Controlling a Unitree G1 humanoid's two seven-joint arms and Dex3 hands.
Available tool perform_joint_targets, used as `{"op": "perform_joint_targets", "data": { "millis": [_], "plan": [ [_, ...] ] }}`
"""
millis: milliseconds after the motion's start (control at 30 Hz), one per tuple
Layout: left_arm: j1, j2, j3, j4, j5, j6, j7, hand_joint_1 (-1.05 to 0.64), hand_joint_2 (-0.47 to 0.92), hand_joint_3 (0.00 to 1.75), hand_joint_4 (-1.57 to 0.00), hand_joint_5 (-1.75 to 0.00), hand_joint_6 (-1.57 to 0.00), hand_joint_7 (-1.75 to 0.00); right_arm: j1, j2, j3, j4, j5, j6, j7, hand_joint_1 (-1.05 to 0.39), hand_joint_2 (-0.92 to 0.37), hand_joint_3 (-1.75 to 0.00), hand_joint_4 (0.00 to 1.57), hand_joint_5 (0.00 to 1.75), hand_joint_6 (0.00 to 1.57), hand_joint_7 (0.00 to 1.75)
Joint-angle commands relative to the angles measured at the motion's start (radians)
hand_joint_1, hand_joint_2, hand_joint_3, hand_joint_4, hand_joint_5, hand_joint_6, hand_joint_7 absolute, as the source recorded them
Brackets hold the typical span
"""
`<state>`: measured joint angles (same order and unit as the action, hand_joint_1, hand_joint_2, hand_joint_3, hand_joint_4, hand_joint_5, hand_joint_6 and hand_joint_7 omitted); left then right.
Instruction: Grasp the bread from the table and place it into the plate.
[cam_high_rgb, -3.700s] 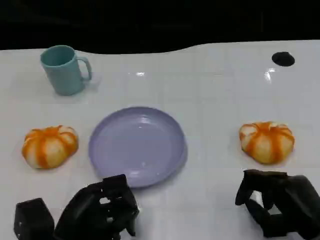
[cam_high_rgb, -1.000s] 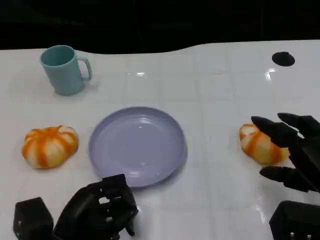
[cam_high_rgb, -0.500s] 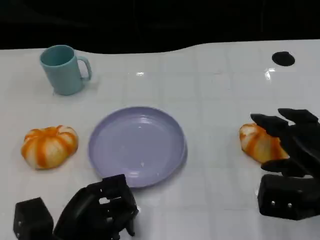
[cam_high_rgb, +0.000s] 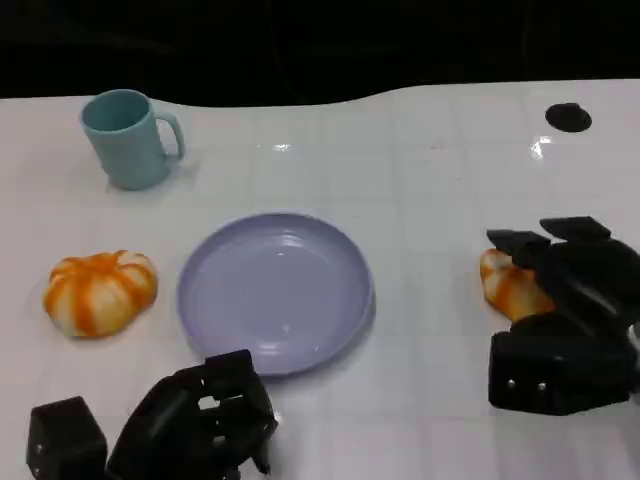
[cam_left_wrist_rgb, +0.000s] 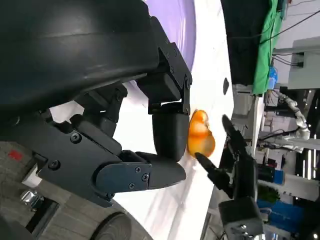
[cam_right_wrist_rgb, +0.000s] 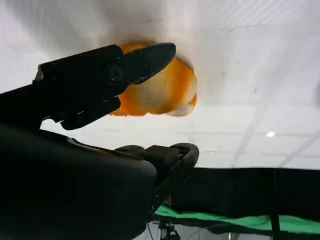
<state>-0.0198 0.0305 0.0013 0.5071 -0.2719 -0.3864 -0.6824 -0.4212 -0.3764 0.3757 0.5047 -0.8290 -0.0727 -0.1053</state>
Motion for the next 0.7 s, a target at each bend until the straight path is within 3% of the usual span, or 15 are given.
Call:
{"op": "perform_joint_targets", "data": {
  "millis": [33,167,267,367,433,467,500,567,600,633,700],
  "plan": [
    [0.012,0.011,0.004,-0.015,0.001,0.001,0.003,-0.54,0.69,0.59,-0.81,-1.75,-0.77,-1.41,-0.038,0.002,0.021,0.053,-0.001,0.01,-0.02,-0.4,-0.8,0.0,0.1,0.31,0.35,0.01],
    [0.017,0.01,0.002,-0.02,0.003,-0.006,0.004,-0.54,0.69,0.59,-0.81,-1.75,-0.77,-1.41,-0.069,0.009,0.043,0.121,0.002,0.024,-0.011,-0.38,-0.82,0.0,0.14,0.28,0.37,0.01],
    [0.02,0.01,0.001,-0.026,0.003,-0.007,0.004,-0.54,0.69,0.59,-0.8,-1.75,-0.77,-1.41,-0.082,0.013,0.051,0.161,0.007,0.027,-0.022,-0.38,-0.85,0.0,0.25,0.21,0.42,0.01],
    [0.023,0.011,0.0,-0.031,0.006,-0.003,0.007,-0.55,0.69,0.59,-0.8,-1.75,-0.77,-1.41,-0.086,0.022,0.041,0.19,0.031,0.007,-0.049,-0.37,-0.87,0.0,0.48,0.2,0.56,0.04],
    [0.023,0.013,0.001,-0.033,0.001,0.005,0.003,-0.55,0.69,0.59,-0.8,-1.75,-0.77,-1.41,-0.084,0.032,0.018,0.208,0.075,-0.028,-0.072,-0.29,-0.9,-0.01,0.74,0.29,0.73,0.09],
    [0.022,0.013,0.001,-0.033,-0.001,0.007,0.001,-0.55,0.69,0.59,-0.8,-1.75,-0.77,-1.41,-0.084,0.034,0.013,0.219,0.089,-0.049,-0.089,-0.25,-0.91,-0.03,0.85,0.46,0.87,0.12],
    [0.022,0.014,0.002,-0.034,-0.003,0.008,-0.001,-0.54,0.69,0.59,-0.8,-1.75,-0.77,-1.41,-0.085,0.032,0.011,0.234,0.098,-0.081,-0.118,-0.2,-0.92,-0.08,0.92,0.82,1.06,0.15],
    [0.022,0.014,0.002,-0.035,-0.004,0.011,-0.002,-0.54,0.68,0.59,-0.81,-1.75,-0.77,-1.41,-0.091,0.026,0.018,0.261,0.099,-0.13,-0.168,-0.15,-0.91,-0.19,0.91,1.34,1.23,0.26],
    [0.022,0.014,0.002,-0.036,-0.004,0.013,-0.001,-0.54,0.68,0.59,-0.81,-1.75,-0.77,-1.41,-0.095,0.024,0.02,0.272,0.099,-0.144,-0.183,-0.15,-0.87,-0.29,0.88,1.56,1.17,0.49],
    [0.021,0.014,0.002,-0.034,-0.002,0.01,0.001,-0.54,0.68,0.59,-0.81,-1.75,-0.77,-1.41,-0.097,0.025,0.022,0.286,0.096,-0.166,-0.215,-0.15,-0.84,-0.37,0.86,1.64,1.1,0.66],
    [0.018,0.013,0.003,-0.03,0.0,0.007,0.002,-0.55,0.68,0.59,-0.81,-1.75,-0.77,-1.41,-0.101,0.028,0.021,0.309,0.094,-0.204,-0.274,-0.17,-0.83,-0.31,0.85,1.72,0.89,1.14]
  ]
}}
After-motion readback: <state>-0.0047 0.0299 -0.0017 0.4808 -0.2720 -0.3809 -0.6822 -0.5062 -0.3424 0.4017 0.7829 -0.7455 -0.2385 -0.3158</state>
